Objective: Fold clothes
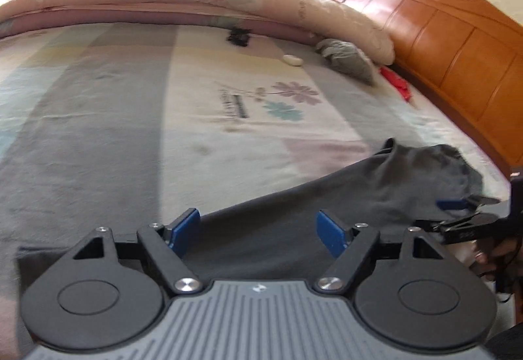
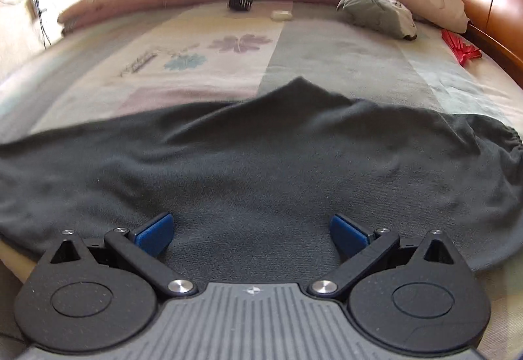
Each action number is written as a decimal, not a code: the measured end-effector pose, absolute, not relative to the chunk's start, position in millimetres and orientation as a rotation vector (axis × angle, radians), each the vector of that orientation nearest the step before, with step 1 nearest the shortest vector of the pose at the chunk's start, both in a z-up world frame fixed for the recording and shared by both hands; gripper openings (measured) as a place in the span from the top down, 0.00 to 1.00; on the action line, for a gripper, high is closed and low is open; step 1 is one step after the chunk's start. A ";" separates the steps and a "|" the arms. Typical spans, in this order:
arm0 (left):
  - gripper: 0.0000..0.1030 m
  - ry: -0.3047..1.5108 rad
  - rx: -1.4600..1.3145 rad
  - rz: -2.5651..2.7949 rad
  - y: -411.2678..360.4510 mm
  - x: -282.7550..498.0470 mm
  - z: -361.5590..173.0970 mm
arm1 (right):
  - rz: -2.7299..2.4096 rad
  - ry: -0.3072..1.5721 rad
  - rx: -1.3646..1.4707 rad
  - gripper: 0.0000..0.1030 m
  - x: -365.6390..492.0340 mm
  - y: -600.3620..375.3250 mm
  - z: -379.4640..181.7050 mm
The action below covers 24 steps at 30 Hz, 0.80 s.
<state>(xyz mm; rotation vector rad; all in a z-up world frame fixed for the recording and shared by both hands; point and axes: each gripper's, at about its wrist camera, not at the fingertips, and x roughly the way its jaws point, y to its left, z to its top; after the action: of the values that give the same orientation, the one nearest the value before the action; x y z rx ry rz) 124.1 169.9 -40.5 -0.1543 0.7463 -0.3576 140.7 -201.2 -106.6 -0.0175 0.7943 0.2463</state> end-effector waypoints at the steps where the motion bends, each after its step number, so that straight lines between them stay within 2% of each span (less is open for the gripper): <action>1: 0.24 0.751 -0.172 -0.408 154.0 134.3 -39.6 | 0.251 0.787 -0.028 0.00 139.6 -200.7 -107.6; 5: 0.24 0.780 -0.248 -0.610 88.9 175.7 -41.9 | 0.268 0.758 -0.070 0.00 134.9 -198.8 -111.2; 11: 0.24 0.910 -0.390 -0.788 9.5 240.2 -75.6 | 0.334 0.733 -0.092 0.00 130.0 -207.9 -111.3; 19: 0.24 1.040 -0.528 -0.877 -34.2 288.1 -111.0 | 0.386 0.695 -0.104 0.00 123.3 -214.2 -113.9; 24: 0.25 0.981 -0.480 -0.827 -49.3 302.9 -112.5 | 0.404 0.682 -0.104 0.00 122.5 -216.7 -114.4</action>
<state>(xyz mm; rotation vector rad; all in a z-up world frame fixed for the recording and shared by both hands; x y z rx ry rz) 302.9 -49.3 -112.5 -0.4797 0.9808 -0.8273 122.5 -216.7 -114.4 -0.1040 0.6824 0.4041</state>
